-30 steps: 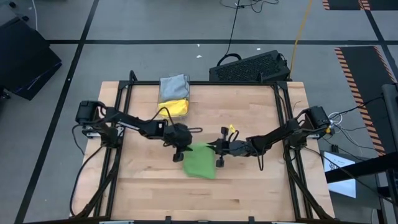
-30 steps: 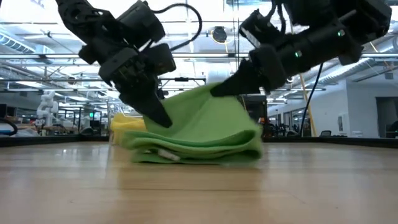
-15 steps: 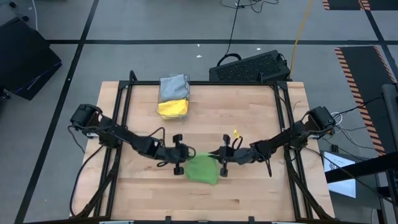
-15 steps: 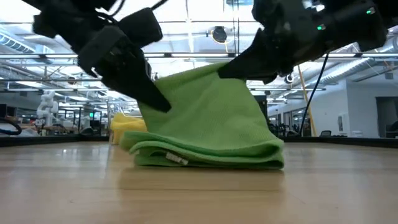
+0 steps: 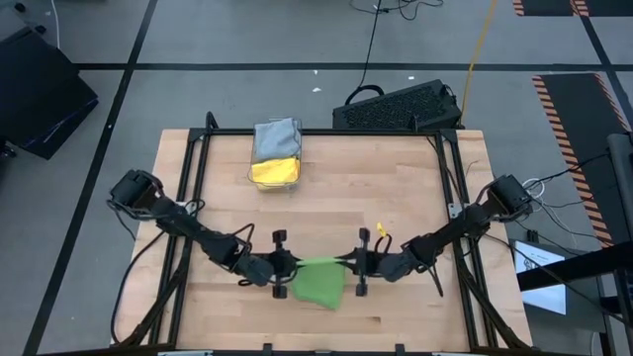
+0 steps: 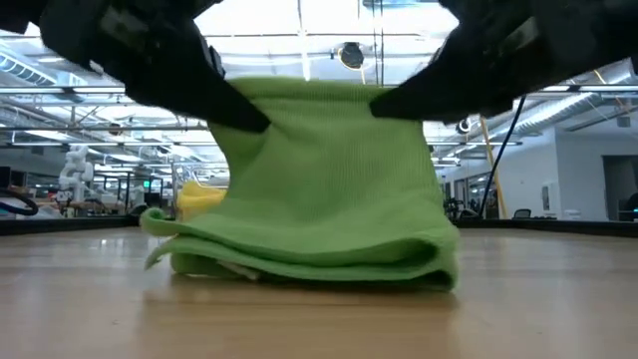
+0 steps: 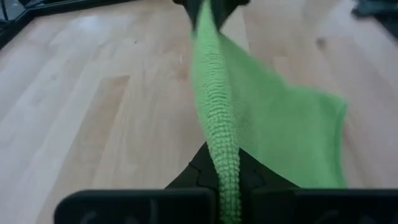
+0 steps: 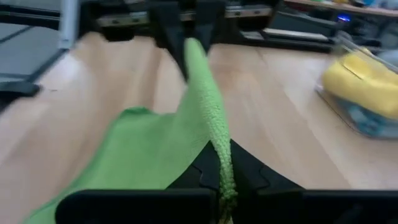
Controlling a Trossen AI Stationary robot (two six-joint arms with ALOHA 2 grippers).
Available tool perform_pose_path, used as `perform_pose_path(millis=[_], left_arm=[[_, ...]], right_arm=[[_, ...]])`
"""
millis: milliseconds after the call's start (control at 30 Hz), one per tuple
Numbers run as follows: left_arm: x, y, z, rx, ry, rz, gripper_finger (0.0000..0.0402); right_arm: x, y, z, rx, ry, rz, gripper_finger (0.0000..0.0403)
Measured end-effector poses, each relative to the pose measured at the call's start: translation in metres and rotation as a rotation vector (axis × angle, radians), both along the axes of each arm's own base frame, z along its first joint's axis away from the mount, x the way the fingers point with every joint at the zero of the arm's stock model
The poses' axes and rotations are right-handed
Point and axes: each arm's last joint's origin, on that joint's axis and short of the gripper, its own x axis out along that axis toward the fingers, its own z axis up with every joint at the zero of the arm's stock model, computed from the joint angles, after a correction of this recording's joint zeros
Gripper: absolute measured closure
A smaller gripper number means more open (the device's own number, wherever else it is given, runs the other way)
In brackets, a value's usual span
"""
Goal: Fold microfiber towels
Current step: Fold the green towel on the table
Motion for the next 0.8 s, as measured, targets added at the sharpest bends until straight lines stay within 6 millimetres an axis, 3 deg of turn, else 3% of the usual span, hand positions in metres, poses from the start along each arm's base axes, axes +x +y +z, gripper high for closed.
perform_pose_path(millis=[100, 233, 333, 467, 800], left_arm=[[0.004, 0.005, -0.005, 0.047, 0.014, 0.001, 0.0392], [0.013, 0.028, -0.013, 0.177, 0.043, 0.101, 0.0387], [0.019, 0.047, -0.010, 0.277, 0.037, 0.178, 0.0395], [0.023, 0.061, -0.003, 0.311, 0.033, 0.185, 0.0388], [0.011, 0.028, -0.008, 0.234, 0.080, -0.044, 0.0389]], right_arm=[[0.003, -0.006, -0.005, -0.029, 0.000, -0.069, 0.0399], [0.007, -0.021, -0.005, -0.215, 0.013, -0.169, 0.0399], [0.010, -0.032, -0.001, -0.352, 0.026, -0.241, 0.0399], [0.012, -0.040, -0.002, -0.375, 0.051, -0.256, 0.0399], [0.007, -0.018, -0.018, -0.208, 0.083, -0.091, 0.0399]])
